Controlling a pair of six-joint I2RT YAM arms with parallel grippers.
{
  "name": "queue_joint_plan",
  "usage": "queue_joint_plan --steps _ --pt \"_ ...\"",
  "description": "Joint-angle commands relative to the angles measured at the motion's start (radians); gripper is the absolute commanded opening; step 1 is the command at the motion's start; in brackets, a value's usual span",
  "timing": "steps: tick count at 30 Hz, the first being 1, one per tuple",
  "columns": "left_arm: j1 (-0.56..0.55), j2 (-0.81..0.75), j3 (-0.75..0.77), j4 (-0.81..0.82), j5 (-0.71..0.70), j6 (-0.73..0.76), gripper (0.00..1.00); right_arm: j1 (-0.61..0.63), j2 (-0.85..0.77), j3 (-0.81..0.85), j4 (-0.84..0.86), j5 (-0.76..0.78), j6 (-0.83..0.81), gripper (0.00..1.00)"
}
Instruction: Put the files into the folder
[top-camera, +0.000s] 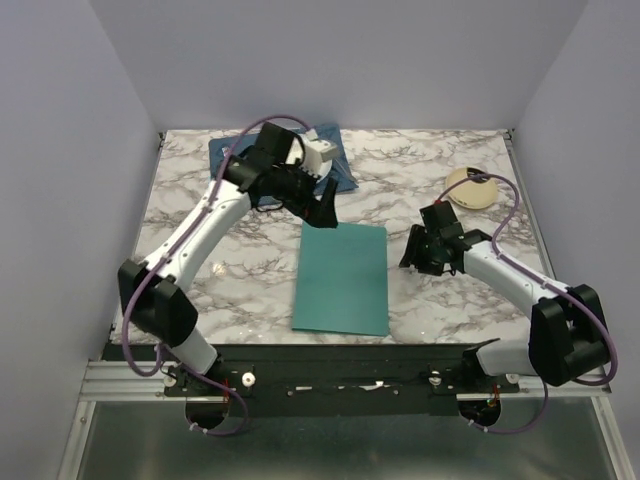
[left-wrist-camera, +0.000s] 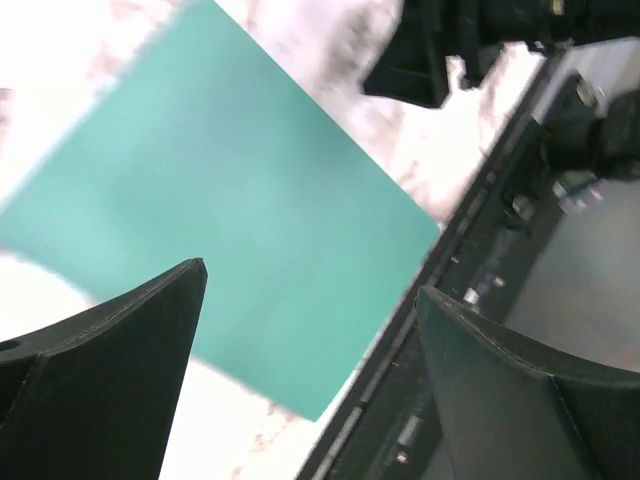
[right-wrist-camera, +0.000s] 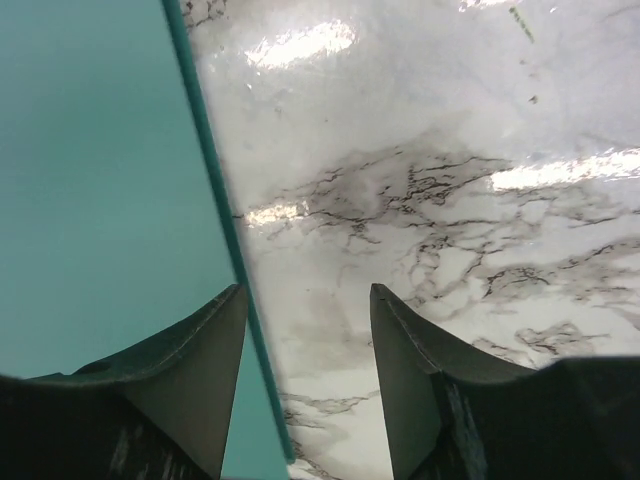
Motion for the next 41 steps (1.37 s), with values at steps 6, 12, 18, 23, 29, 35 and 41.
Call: queue_joint_plan --steps 6,12,18,23,29,35,41 --pt "0.188 -0.281 -0.296 0.071 -0.276 0.153 0.99 -0.003 -0.076 0.042 0.040 -0.027 -0.081 0.61" --pt "0.277 -0.324 -0.457 0.159 -0.353 0.122 0.99 0.034 -0.208 0.039 0.132 -0.136 -0.134 1.00" --pt "0.347 -0.320 -0.506 0.183 -0.375 0.095 0.99 0.104 -0.214 0.051 0.183 -0.167 -0.142 1.00" --pt "0.366 -0.352 -0.551 0.226 -0.387 0.084 0.99 0.230 -0.171 0.077 0.232 -0.138 -0.149 1.00" --pt "0.381 -0.376 -0.575 0.217 -0.372 0.086 0.99 0.345 -0.130 0.123 0.246 -0.069 -0.140 1.00" --pt "0.383 -0.396 -0.597 0.217 -0.359 0.089 0.99 0.381 -0.133 0.125 0.263 -0.038 -0.135 1.00" --pt "0.383 -0.384 -0.600 0.215 -0.341 0.086 0.99 0.382 -0.184 0.091 0.249 0.026 -0.149 1.00"
